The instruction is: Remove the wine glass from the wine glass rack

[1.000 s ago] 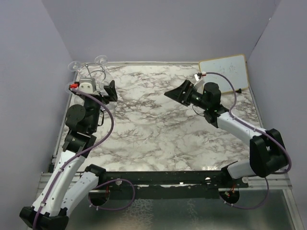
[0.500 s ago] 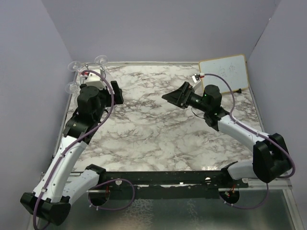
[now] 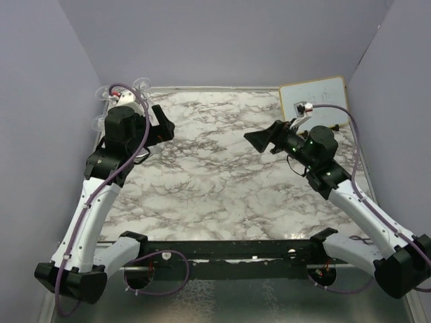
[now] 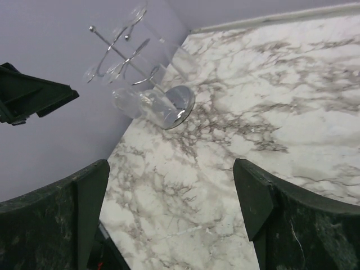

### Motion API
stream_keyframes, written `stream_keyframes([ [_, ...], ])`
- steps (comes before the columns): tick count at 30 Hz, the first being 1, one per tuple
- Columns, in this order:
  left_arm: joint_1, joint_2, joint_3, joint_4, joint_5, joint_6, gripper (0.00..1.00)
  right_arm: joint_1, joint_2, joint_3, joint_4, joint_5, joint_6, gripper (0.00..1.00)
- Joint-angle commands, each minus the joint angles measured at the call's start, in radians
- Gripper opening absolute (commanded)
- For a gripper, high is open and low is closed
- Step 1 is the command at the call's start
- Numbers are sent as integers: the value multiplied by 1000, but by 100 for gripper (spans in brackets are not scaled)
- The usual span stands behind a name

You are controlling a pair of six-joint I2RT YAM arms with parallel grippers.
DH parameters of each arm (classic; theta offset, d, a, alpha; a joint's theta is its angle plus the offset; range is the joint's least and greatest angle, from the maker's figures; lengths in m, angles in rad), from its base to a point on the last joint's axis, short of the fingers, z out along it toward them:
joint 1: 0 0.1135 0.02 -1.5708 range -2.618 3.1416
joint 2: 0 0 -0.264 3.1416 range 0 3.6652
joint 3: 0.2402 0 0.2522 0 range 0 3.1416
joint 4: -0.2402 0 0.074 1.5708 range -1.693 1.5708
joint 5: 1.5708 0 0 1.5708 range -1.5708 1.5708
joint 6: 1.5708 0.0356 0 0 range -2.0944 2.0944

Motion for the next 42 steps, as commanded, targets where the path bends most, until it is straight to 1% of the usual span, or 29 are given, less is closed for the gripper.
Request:
stream_keyframes([
  [1,138,27,38,-17,147,-114,99,1,-102,29,-105,187,-183,93],
  [3,237,50,30,-12,245,-149,99,1,-139,21,-107,217,-218,93],
  [5,306,55,15,1,307,-181,97,1,-171,12,-111,246,-228,93],
  [7,338,43,-1,23,322,-207,97,1,-193,-2,-98,256,-233,93],
  [13,408,23,-38,33,310,-282,97,1,-213,-21,-80,246,-230,93],
  [15,441,18,-76,75,351,-330,96,1,-211,-26,-74,238,-231,93],
  [18,496,14,-140,167,422,-409,89,1,-212,-35,-68,237,-232,93],
  [21,541,18,-202,288,472,-485,87,1,-218,-41,-67,240,-233,93],
  [24,560,28,-255,389,497,-548,83,1,-221,-48,-66,243,-236,93],
  [29,560,55,-292,468,504,-582,75,1,-221,-49,-69,245,-240,93],
  [42,561,106,-305,525,475,-597,58,1,-213,-55,-60,248,-242,93],
])
